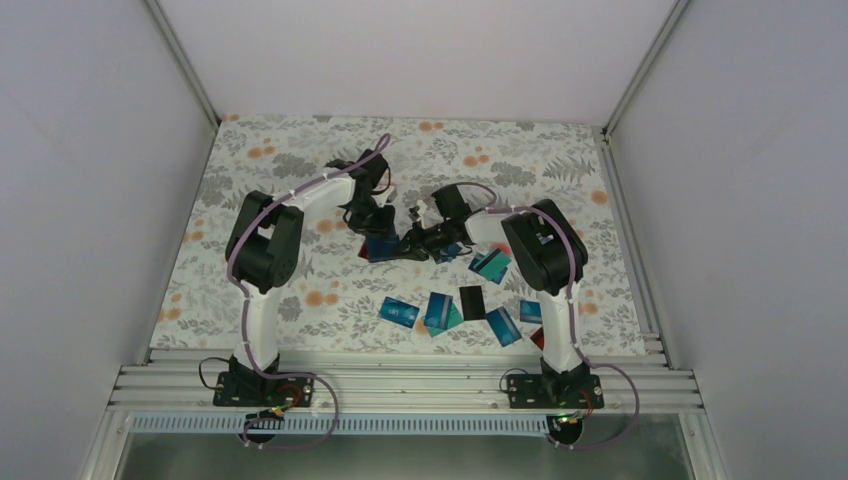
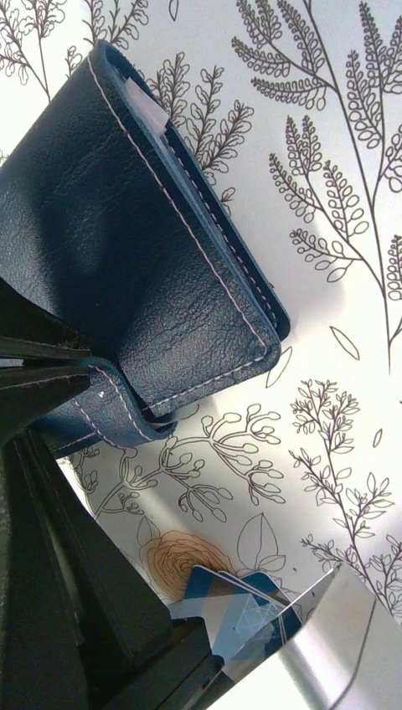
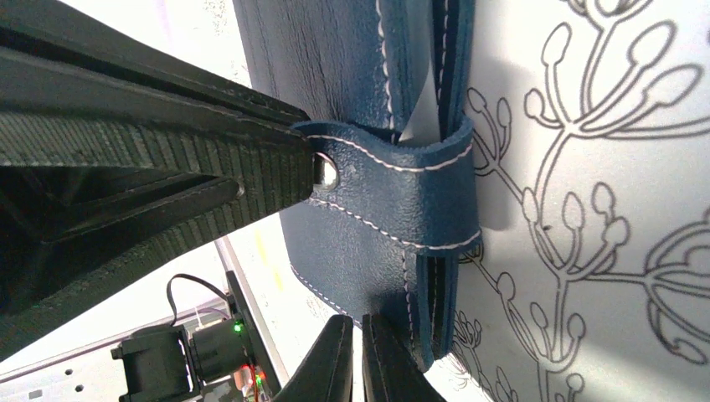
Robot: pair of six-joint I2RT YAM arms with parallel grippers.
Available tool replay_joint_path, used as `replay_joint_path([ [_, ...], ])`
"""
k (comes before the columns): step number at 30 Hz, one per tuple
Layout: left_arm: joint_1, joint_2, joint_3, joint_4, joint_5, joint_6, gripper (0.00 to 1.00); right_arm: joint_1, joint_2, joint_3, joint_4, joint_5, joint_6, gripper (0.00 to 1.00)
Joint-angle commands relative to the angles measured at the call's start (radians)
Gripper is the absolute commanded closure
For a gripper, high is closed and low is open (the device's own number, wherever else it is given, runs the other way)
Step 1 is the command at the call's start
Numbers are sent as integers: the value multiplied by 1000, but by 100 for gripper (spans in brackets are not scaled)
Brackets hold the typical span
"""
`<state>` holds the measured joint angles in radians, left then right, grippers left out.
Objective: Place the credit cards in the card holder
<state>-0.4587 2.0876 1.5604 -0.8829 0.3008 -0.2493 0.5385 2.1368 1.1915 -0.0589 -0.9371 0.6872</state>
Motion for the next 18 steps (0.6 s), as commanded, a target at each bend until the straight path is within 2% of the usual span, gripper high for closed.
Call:
replay_joint_path([
  [1, 23, 22, -49, -4, -131, 45, 98, 4, 81, -22, -128, 166, -10, 96],
  [9, 35, 34, -79, 17, -206, 61, 98, 6, 92, -4, -165, 168, -27, 96],
  [18, 57, 58, -106, 50, -225, 68, 98, 5, 100, 25, -228, 178, -62, 96],
])
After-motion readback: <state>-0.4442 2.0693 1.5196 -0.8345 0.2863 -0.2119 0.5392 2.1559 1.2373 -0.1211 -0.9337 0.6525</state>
